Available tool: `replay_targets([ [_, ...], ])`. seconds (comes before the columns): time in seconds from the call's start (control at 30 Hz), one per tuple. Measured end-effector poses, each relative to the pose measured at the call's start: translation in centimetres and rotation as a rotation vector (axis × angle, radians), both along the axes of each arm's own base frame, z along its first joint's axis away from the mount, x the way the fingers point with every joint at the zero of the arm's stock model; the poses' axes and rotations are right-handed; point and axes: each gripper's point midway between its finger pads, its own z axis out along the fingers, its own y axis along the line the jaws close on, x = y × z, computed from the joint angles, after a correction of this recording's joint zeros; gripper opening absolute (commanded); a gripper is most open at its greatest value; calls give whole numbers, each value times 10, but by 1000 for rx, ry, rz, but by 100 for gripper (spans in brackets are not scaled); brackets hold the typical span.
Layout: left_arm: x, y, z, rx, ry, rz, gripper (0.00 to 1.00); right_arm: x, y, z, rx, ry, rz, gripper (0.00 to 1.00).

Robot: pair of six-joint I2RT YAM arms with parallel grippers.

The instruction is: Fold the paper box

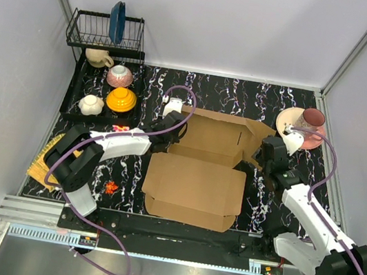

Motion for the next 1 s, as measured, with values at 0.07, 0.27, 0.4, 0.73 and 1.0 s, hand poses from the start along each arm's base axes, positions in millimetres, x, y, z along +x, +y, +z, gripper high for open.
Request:
replay_targets([
  [0.07, 0, 0, 0, 1, 0, 0, 0, 2, -5, -3, 9, -11, -20, 65],
  [0.27, 0, 0, 0, 4, 1, -7, 0, 12, -13, -19, 45, -46, -44, 50],
  [0.4, 0, 0, 0, 6, 2, -10, 0, 16, -3, -27, 82, -70, 7, 35],
  [0.73, 0, 3, -1, 4, 6, 0, 0, 12, 15, 4, 164, -195, 122, 18],
  [1.0, 1, 2, 0, -10, 2, 20, 0, -2, 31, 15, 241, -196, 200, 10],
])
